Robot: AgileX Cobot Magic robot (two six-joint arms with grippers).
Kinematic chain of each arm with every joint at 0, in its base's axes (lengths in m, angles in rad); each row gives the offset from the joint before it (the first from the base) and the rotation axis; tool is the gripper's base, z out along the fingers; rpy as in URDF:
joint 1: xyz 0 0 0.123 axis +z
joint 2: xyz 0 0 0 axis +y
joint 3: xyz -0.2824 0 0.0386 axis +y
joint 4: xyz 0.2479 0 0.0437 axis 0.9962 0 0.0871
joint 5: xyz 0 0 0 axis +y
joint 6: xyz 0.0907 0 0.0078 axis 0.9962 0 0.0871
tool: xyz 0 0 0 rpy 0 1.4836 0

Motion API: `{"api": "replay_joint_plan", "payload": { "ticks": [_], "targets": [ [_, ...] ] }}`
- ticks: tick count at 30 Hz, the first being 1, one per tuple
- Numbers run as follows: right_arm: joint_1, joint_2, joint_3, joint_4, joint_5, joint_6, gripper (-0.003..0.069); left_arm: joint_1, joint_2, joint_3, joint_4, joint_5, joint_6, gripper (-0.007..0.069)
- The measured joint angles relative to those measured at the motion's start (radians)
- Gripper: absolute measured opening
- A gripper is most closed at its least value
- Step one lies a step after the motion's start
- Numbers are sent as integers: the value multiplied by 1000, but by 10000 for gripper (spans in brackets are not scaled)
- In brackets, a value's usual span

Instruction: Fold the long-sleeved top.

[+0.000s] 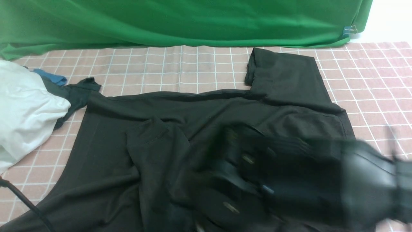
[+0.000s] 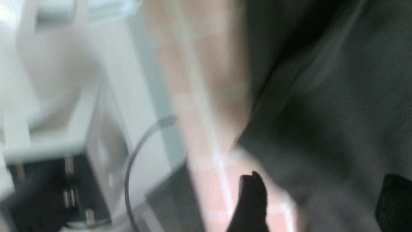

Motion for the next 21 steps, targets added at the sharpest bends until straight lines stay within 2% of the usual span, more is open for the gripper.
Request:
{"api": "replay_joint_plan", "payload": {
  "ticks": [2, 4, 8, 9, 13, 16, 21],
  "targets": [
    [-2, -44, 117, -47, -64, -9, 517, 0, 0, 0, 0, 0, 0, 38],
    [-21, -76, 235, -139, -129, 38, 521, 0, 0, 0, 0, 0, 0, 38],
    [-89, -86, 361, -246, -163, 124, 524, 0, 0, 0, -2, 0, 0, 38],
    [-150, -87, 411, -270, -171, 145, 524, 0, 0, 0, -3, 0, 0, 38],
    [-213, -100, 440, -261, -190, 153, 526, 0, 0, 0, -7, 0, 0, 38],
    [-285, -113, 468, -217, -226, 153, 527, 0, 0, 0, -7, -3, 0, 38],
    [-348, -120, 480, -145, -226, 153, 528, 0, 0, 0, -8, -4, 0, 38]
  ]
}}
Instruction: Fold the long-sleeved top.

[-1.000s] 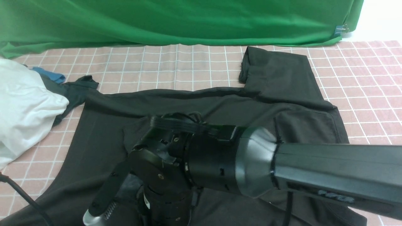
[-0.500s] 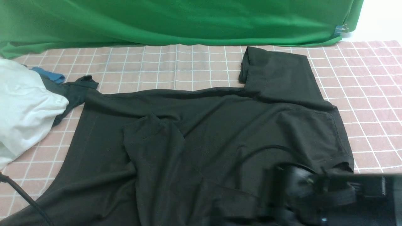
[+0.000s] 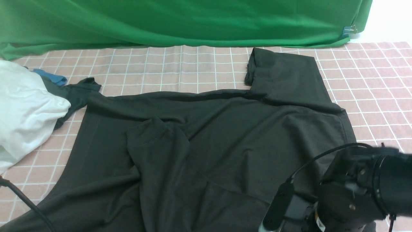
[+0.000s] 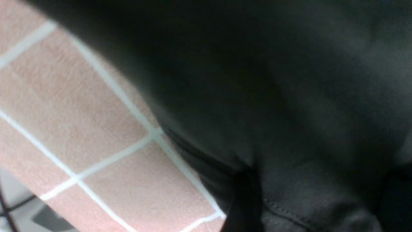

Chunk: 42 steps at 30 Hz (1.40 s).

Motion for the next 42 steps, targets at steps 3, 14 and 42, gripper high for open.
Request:
{"api": "replay_joint_plan", "payload": {
  "ticks": [3, 14, 42],
  "targets": [
    [-6, 1, 0, 12, 22, 2, 506, 0, 0, 0, -4, 0, 0, 38],
    [-9, 9, 4, -11, 117, 18, 167, 0, 0, 0, -6, 0, 0, 38],
    [-11, -275, 198, 55, 275, 124, 181, 0, 0, -65, -67, 5, 4, 38]
  ]
}}
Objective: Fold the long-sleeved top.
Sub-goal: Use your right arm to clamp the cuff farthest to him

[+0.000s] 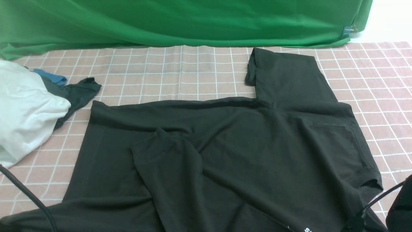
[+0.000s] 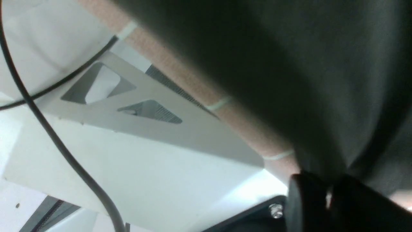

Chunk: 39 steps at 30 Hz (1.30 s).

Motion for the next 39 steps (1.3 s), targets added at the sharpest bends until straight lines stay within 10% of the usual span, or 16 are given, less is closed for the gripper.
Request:
{"api": "replay_joint_plan", "payload": {
  "ticks": [4, 7, 14, 25, 39],
  "targets": [
    [0, 0, -30, -7, 11, 7, 459, 0, 0, 11, -6, -1, 0, 38],
    [0, 1, -90, -58, -9, 81, 529, 0, 0, 32, -6, 2, 4, 38],
    [-174, 42, -350, -165, -219, 133, 433, 0, 0, 43, -6, 2, 14, 38],
    [-649, 505, -955, 92, -438, 12, 447, 0, 0, 43, 6, 2, 22, 38],
    [-757, 1085, -1698, 147, -404, -13, 588, 0, 0, 43, 5, 2, 22, 38]
  ]
}}
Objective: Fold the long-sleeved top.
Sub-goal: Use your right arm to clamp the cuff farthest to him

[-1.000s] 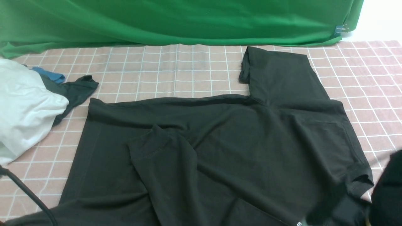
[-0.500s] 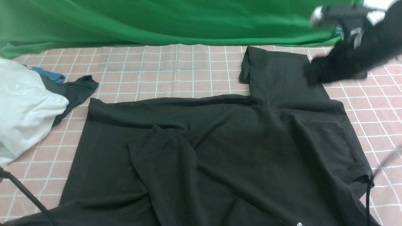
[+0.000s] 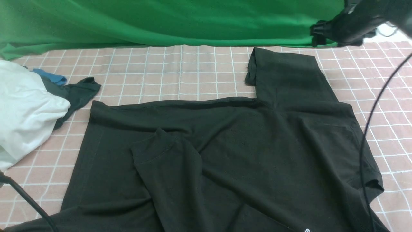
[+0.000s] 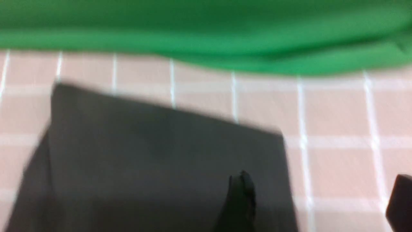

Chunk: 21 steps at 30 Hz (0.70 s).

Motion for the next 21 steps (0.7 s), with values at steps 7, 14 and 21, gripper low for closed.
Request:
{"api": "replay_joint_plan", "payload": {
  "ticks": [7, 14, 21],
  "targets": [
    [0, 158, -132, 26, -63, -4, 588, 0, 0, 0, 16, 0, 2, 38],
    [0, 207, -139, 30, -95, -10, 588, 0, 0, 0, 17, 0, 4, 38],
    [0, 219, -146, 116, -100, -56, 489, 0, 0, 0, 19, 1, 3, 38]
  ]
}}
